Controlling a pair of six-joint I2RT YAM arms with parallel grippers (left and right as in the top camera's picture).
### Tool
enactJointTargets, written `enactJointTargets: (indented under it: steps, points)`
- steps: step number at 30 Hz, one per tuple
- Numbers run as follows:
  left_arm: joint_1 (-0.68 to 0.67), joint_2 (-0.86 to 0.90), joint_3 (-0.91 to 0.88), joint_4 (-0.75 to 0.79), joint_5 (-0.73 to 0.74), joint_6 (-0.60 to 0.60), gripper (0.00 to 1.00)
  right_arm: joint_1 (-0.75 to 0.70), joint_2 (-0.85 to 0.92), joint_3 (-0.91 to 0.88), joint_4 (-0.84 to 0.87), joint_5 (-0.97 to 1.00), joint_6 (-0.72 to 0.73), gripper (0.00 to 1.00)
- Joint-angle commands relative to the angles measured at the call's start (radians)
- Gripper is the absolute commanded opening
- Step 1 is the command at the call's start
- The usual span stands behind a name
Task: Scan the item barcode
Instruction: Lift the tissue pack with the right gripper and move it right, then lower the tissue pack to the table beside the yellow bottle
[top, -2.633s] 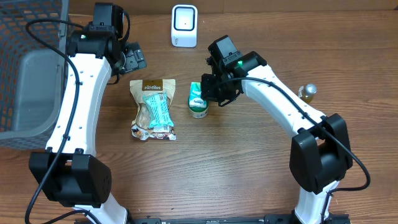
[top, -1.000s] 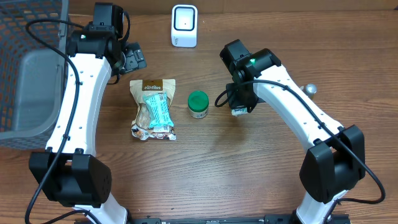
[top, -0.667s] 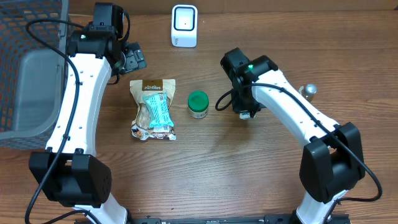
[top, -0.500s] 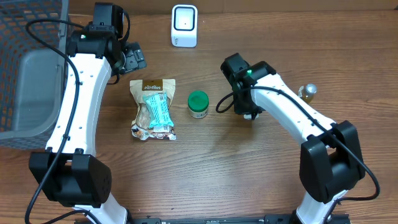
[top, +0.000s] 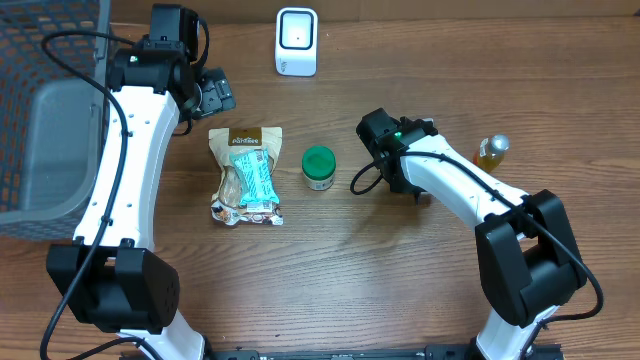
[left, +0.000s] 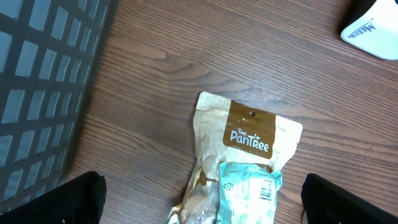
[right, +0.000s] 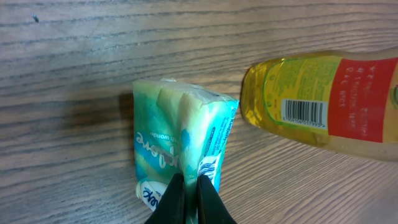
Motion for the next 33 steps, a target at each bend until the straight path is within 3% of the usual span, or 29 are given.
enactJointTargets:
  steps: [1, 25, 33]
  points:
    - [-0.006, -0.012, 0.013, 0.002, 0.0, 0.013, 1.0, 0.009, -0.023, -0.021, 0.005, 0.035, 0.016, 0.04]
    - [-0.006, -0.012, 0.013, 0.002, 0.0, 0.013, 0.99, 0.01, -0.023, -0.067, 0.084, -0.007, -0.004, 0.05]
    - [-0.006, -0.012, 0.013, 0.002, 0.0, 0.013, 1.0, 0.01, -0.023, -0.067, 0.111, -0.052, -0.004, 0.1]
